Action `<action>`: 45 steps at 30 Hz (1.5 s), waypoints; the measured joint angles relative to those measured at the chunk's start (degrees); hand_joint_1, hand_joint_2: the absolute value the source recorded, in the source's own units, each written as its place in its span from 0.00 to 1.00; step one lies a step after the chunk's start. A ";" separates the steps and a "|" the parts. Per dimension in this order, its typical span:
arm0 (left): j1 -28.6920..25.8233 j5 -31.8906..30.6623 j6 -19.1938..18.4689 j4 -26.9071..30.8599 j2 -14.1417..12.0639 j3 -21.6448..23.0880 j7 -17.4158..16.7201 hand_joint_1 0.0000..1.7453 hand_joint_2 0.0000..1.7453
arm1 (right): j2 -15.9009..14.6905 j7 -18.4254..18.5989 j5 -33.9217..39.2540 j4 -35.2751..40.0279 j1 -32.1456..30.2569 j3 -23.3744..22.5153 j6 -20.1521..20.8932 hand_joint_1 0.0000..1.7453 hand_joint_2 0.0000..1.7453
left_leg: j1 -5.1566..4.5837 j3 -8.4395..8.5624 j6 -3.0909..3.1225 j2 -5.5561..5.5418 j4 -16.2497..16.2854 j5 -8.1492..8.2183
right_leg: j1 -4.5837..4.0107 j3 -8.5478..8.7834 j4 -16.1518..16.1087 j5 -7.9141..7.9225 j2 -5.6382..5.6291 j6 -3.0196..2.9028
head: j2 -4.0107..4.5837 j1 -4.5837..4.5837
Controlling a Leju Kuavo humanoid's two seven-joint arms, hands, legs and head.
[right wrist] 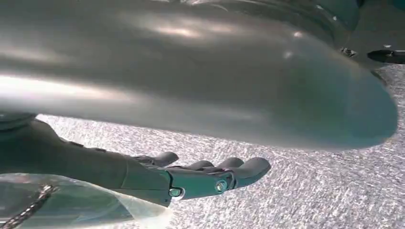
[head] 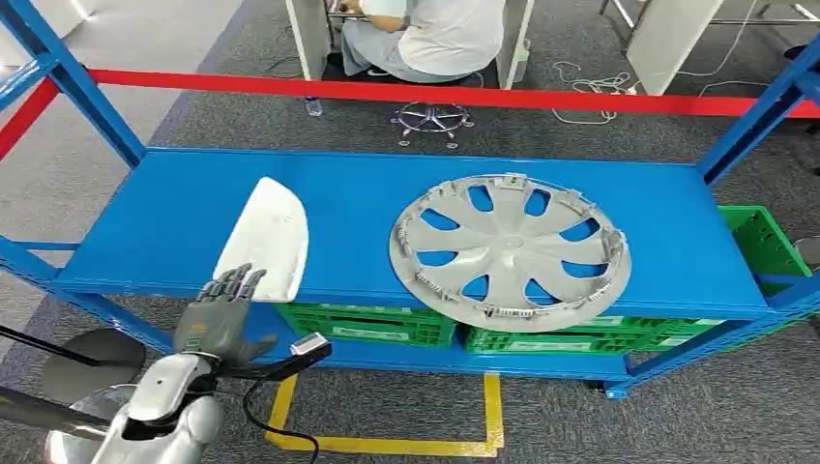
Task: Take the parts from the cabinet and place them on the table.
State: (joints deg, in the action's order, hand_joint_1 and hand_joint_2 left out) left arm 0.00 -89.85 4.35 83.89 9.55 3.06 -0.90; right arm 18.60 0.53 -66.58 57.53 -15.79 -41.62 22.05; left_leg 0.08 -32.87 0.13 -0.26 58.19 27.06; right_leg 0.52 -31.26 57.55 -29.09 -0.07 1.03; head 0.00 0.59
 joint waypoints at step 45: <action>3.10 0.00 0.55 -0.90 -3.24 2.69 -4.22 1.00 1.00 | 0.11 -1.64 -1.51 0.87 -0.38 -0.07 0.94 0.00 0.00 | 0.00 0.00 0.00 0.00 0.00 0.00 | 0.00 0.00 0.00 0.00 -0.01 0.00 | 0.00 0.00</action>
State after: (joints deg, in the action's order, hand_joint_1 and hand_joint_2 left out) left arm 3.10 -89.85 4.90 82.99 6.32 5.75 -5.11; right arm 18.71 -1.12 -68.09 58.40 -16.18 -41.68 22.99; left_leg 0.08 -32.86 0.13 -0.25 58.19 27.06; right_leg 0.52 -31.26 57.55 -29.09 -0.09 1.03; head 0.00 0.59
